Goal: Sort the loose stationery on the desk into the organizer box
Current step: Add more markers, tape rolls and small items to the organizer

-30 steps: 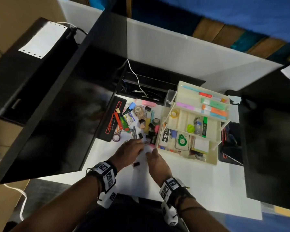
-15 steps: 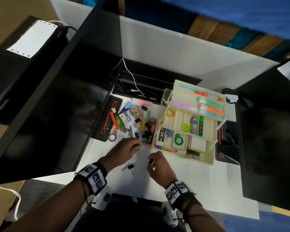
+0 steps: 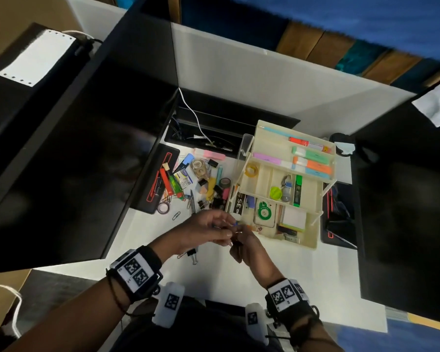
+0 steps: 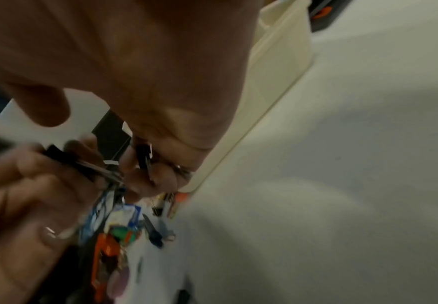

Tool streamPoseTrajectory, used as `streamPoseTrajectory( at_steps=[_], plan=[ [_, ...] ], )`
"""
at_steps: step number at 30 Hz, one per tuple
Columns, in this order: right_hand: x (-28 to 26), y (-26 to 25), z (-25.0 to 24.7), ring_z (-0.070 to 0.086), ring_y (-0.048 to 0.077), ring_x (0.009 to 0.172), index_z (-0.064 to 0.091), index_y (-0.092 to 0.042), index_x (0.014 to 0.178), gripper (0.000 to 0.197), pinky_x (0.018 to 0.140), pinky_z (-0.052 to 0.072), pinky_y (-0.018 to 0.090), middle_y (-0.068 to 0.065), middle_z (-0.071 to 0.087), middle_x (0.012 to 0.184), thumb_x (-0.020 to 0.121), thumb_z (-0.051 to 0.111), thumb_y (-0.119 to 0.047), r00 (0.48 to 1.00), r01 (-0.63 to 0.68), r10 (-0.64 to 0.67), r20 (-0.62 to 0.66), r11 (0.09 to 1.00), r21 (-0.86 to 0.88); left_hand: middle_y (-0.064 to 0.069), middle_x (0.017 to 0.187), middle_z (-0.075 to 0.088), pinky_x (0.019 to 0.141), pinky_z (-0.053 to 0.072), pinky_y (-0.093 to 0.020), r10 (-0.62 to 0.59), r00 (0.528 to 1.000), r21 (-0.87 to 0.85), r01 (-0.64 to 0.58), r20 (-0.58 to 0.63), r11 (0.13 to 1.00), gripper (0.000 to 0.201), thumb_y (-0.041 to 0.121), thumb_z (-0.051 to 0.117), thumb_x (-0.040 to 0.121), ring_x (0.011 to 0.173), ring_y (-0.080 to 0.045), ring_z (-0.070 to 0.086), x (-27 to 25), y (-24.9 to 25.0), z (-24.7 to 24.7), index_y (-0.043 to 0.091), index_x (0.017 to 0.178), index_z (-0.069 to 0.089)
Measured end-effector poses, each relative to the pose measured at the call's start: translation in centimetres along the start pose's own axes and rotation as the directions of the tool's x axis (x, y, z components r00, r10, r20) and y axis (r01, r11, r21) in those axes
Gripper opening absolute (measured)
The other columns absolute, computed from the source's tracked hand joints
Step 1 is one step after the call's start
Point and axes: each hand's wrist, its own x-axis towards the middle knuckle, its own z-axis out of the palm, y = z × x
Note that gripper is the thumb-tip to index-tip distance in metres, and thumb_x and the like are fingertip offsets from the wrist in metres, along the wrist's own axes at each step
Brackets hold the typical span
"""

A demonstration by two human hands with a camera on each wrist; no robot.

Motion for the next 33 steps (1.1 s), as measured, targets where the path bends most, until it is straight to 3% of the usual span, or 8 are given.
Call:
streamPoseTrajectory(
  at_steps=[8,11,15,20,22,25,28,33],
  plan=[
    [-2.4,-1.9,-4.9,0.047,0.018,0.067,0.065,-0.002,0.118,0.036,0.058,0.033,0.03,0.013,0.059,0.084,0.11,0.046,-0.031,0.996,0.024,-0.018,-0.085,0.997,0.069,0.011,0.136,0.062,0.09,0.06,-0.032,0.105,0.988,0.354,-0.138,0.111,0.925,0.06,0.0,0.066,0.094,0.11,-0.018,0.068,3.8,0.7,4.7,0.034,0.142,0.052],
    [-2.7,-2.5,-8.3,0.045,0.018,0.062,0.062,0.007,0.103,0.046,0.054,0.036,0.027,0.011,0.063,0.08,0.108,0.05,-0.038,0.96,0.061,-0.089,-0.266,0.992,-0.112,0.005,0.126,0.066,0.08,0.057,-0.02,0.295,0.955,0.683,-0.2,-0.024,0.702,0.04,0.006,0.065,0.095,0.102,-0.006,0.067,6.2,1.4,5.8,0.023,0.131,0.061],
    [-2.2,-2.1,-13.0,0.069,0.015,0.075,0.071,-0.019,0.102,0.016,0.075,0.054,0.033,-0.003,0.076,0.088,0.105,0.06,-0.03,0.885,0.066,-0.225,-0.407,0.927,-0.368,0.004,0.079,0.069,0.062,0.056,-0.031,0.296,0.945,0.947,0.039,-0.138,0.319,0.013,0.03,0.068,0.091,0.079,-0.017,0.071,10.3,1.6,8.3,0.019,0.084,0.071],
    [-1.9,-2.4,-15.1,0.066,-0.012,0.083,0.07,-0.024,0.106,0.011,0.075,0.048,0.01,-0.018,0.072,0.09,0.103,0.06,-0.019,0.903,0.008,-0.27,-0.335,0.789,-0.614,-0.007,0.099,0.071,0.061,0.047,-0.033,0.108,0.952,0.958,0.285,-0.288,0.038,0.03,0.032,0.08,0.085,0.092,-0.028,0.072,13.5,0.7,11.4,0.01,0.102,0.069],
    [-1.9,-2.0,-15.2,0.07,0.0,0.088,0.071,-0.026,0.104,0.012,0.08,0.052,0.018,-0.013,0.075,0.094,0.103,0.059,-0.021,0.926,0.013,-0.253,-0.28,0.763,-0.646,-0.007,0.101,0.07,0.063,0.049,-0.035,0.086,0.932,0.935,0.354,-0.353,0.01,0.032,0.031,0.08,0.086,0.095,-0.029,0.072,13.9,0.5,11.9,0.009,0.104,0.068],
    [-2.0,-1.8,-14.9,0.064,0.014,0.086,0.071,-0.02,0.106,0.012,0.07,0.042,0.004,-0.006,0.072,0.096,0.102,0.06,-0.019,0.939,-0.006,-0.239,-0.247,0.706,-0.709,-0.007,0.097,0.071,0.067,0.056,-0.038,0.063,0.91,0.912,0.409,-0.409,0.015,0.033,0.03,0.083,0.083,0.092,-0.03,0.071,14.3,0.5,12.1,0.009,0.102,0.067],
    [-1.9,-2.0,-14.8,0.062,0.012,0.08,0.07,-0.017,0.103,0.01,0.066,0.042,0.006,-0.001,0.071,0.094,0.102,0.06,-0.018,0.936,0.027,-0.275,-0.219,0.677,-0.736,-0.01,0.095,0.073,0.073,0.062,-0.048,0.038,0.887,0.888,0.459,-0.46,0.031,0.036,0.029,0.086,0.08,0.088,-0.033,0.072,14.5,0.7,12.4,0.007,0.101,0.067],
    [-1.3,-2.3,-15.6,0.062,0.006,0.078,0.069,-0.018,0.094,0.013,0.067,0.043,0.013,-0.006,0.07,0.086,0.101,0.059,-0.016,0.942,0.034,-0.272,-0.194,0.657,-0.754,-0.006,0.102,0.073,0.074,0.057,-0.036,0.06,0.893,0.893,0.449,-0.446,-0.043,0.026,0.026,0.08,0.086,0.095,-0.028,0.073,14.8,0.4,12.5,0.01,0.103,0.07]
  ],
)
